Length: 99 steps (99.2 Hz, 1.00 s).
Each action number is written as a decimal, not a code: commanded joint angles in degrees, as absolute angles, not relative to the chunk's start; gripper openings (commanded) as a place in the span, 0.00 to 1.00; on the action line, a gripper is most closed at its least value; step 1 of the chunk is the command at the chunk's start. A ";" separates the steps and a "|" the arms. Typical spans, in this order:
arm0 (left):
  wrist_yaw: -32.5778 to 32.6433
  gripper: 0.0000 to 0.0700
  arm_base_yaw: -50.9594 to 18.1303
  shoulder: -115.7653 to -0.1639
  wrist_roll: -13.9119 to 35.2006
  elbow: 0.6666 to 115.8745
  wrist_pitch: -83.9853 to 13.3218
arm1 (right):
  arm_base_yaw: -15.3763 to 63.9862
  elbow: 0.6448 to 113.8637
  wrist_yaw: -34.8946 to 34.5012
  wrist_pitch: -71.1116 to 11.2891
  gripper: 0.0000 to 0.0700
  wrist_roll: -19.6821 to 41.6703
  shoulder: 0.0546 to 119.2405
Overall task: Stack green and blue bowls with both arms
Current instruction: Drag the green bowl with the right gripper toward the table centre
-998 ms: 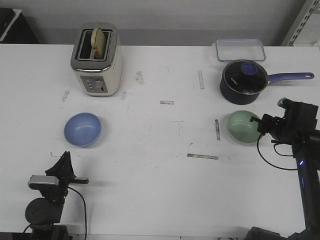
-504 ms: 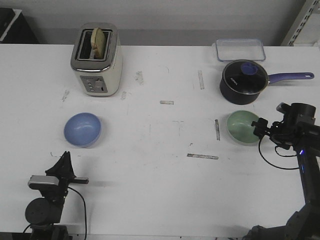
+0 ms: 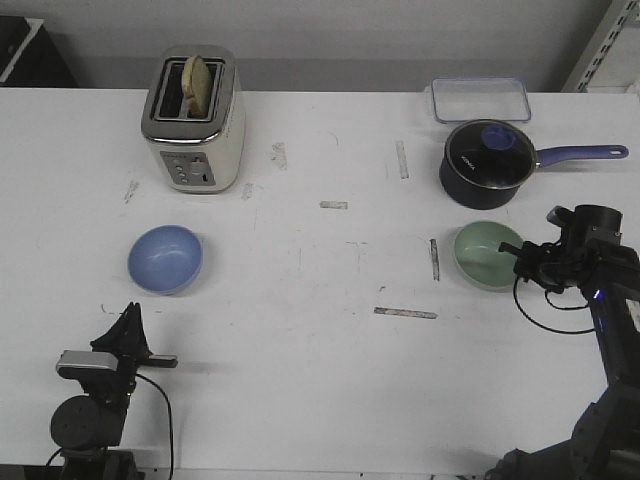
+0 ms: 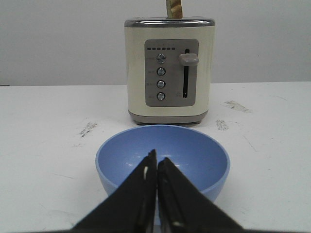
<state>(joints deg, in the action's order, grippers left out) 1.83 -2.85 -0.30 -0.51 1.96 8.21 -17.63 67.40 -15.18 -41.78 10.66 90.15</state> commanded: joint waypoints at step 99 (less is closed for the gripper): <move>2.17 0.00 -2.79 -0.19 -0.64 0.71 9.06 | 10.68 71.09 -14.74 -36.07 0.01 27.16 86.65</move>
<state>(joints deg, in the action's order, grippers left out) 1.83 -2.85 -0.30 -0.54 1.96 8.23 8.32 70.46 -14.83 -37.76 22.63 85.12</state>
